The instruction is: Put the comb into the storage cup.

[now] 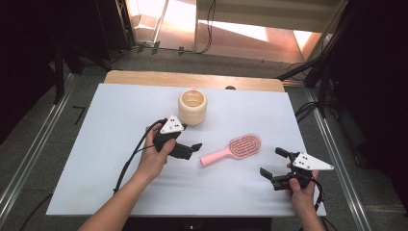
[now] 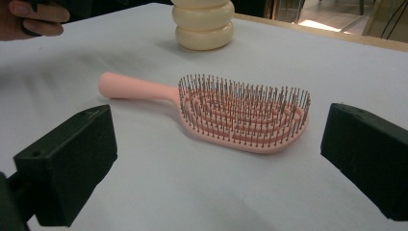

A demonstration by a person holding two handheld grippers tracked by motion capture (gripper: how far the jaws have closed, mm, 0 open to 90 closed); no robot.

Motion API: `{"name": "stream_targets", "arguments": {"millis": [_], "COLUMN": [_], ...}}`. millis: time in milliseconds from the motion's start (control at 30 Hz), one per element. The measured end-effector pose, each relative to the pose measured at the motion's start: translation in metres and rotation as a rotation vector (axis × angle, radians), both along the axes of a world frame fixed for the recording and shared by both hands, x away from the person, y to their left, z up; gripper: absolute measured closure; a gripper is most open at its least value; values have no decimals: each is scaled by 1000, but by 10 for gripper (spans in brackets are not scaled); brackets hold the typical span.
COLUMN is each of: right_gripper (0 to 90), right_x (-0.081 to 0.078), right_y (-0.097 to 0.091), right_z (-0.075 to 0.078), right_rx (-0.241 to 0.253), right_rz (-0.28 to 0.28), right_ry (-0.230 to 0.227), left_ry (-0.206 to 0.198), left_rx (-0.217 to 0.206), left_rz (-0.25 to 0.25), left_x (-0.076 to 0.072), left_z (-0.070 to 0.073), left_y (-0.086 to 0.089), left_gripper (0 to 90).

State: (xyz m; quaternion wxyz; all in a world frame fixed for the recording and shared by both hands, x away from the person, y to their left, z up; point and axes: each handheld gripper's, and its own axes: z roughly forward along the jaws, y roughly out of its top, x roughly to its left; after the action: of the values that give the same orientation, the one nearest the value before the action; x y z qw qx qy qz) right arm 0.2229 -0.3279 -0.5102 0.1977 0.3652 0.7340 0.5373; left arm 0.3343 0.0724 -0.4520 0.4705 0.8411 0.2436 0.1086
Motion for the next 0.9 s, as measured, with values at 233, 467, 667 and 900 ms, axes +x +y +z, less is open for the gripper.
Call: {"name": "stream_targets", "arguments": {"millis": [233,467,667,900], "right_gripper": [0,0,0,0], "right_x": [0,0,0,1], "right_y": [0,0,1,0], "right_z": [-1,-1,-1,-2], "right_rx": [-1,1,-3,-3], "right_rz": [-1,3,5,4], "right_ry": [2,1,0,0], "left_ry": [5,19,34,58], "left_rx": [22,46,64,105], "left_rz": [-29,-45,-59,-56], "left_x": [4,7,10,14], "left_z": [0,-3,-5,-10], "left_y": [-21,-40,-54,-67], "left_gripper": [121,121,122,139]}}
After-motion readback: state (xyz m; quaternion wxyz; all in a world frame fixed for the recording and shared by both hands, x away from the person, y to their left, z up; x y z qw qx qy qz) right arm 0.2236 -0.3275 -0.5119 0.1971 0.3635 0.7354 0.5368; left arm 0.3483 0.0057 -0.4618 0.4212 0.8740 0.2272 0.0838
